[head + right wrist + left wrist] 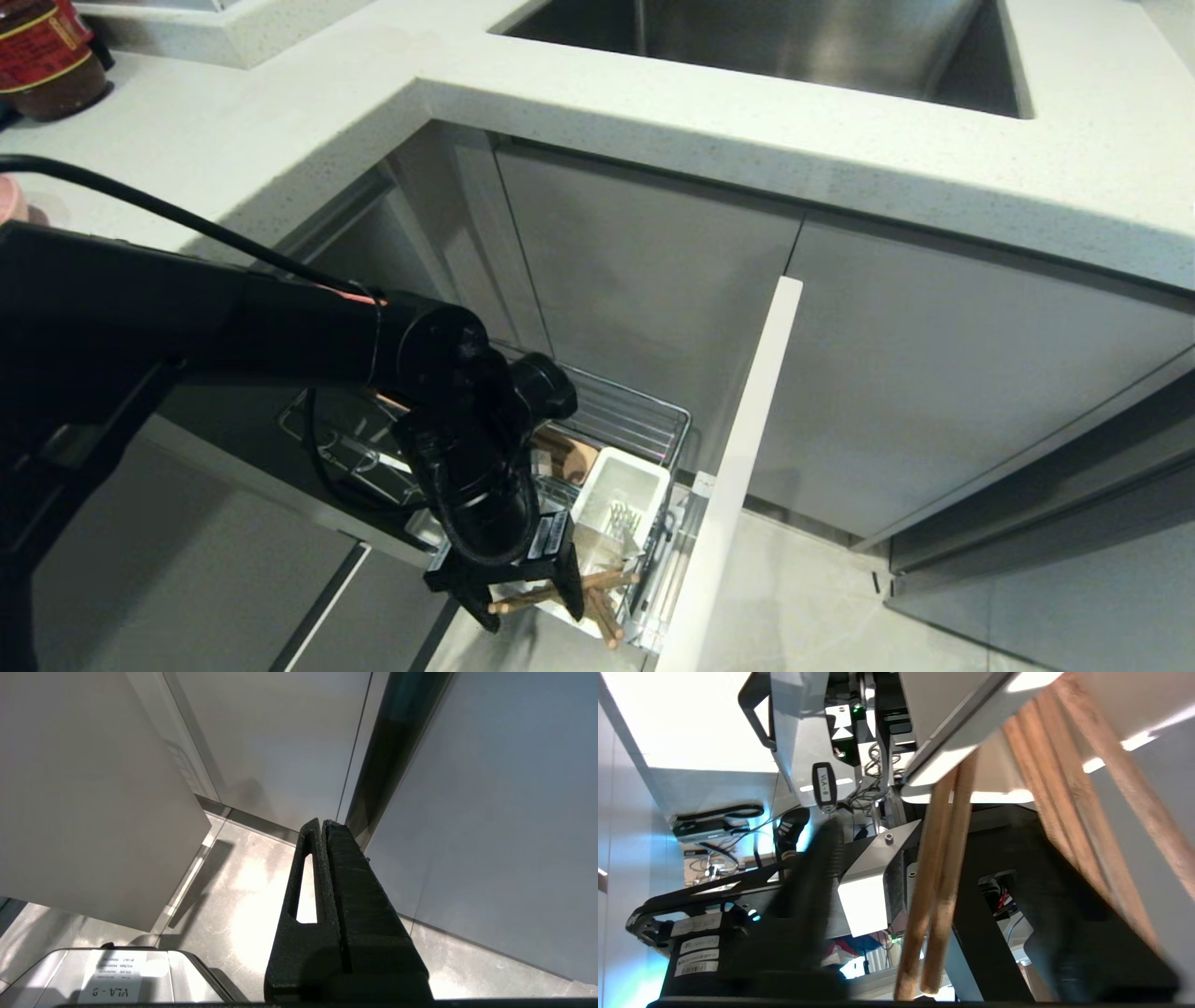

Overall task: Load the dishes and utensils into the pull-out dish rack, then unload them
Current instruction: Take the chopsticks out of the cupboard

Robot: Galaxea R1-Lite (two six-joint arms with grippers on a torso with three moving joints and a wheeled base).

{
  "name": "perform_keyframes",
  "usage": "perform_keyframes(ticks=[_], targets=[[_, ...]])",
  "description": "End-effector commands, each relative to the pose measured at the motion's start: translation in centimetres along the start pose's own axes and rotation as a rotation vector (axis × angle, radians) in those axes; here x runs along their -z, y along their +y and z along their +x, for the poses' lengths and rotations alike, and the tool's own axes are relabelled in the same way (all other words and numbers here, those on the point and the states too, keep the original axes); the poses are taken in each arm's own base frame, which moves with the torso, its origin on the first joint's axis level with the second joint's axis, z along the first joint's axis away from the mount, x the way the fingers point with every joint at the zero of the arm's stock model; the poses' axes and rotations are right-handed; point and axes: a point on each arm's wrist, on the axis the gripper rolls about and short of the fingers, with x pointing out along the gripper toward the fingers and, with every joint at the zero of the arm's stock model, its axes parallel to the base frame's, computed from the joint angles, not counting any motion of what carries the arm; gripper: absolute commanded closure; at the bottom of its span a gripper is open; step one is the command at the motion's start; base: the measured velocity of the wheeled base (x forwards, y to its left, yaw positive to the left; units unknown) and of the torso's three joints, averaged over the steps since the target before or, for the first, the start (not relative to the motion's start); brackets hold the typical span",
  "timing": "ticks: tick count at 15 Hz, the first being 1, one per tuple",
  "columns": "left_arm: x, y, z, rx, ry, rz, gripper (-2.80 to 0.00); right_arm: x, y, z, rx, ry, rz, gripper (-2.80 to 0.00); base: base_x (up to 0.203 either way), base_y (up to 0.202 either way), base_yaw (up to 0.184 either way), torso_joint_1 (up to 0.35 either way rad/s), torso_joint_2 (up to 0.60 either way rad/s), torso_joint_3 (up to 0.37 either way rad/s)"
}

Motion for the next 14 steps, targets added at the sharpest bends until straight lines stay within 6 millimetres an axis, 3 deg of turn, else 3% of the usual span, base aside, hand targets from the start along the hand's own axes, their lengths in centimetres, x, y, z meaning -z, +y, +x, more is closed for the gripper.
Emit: perform_keyframes(ticks=[1, 11, 14], targets=[[0.2, -0.1, -0.3, 0.007, -0.005, 0.001, 0.0, 0.0, 0.0, 0.0, 0.0, 0.001, 0.0, 0.0, 0.0, 0.0, 0.0, 0.0, 0.0, 0.0], [0.8, -0.3, -0.9, 0.016, -0.013, 0.012, 0.0, 0.0, 0.0, 0.0, 0.0, 0.001, 0.0, 0.0, 0.0, 0.0, 0.0, 0.0, 0.0, 0.0], [1.8, -0.5, -2.1, 0.032, -0.038, 0.028, 0.0, 0.0, 0.0, 0.0, 0.0, 0.001, 0.0, 0.0, 0.0, 0.0, 0.0, 0.0, 0.0, 0.0]])
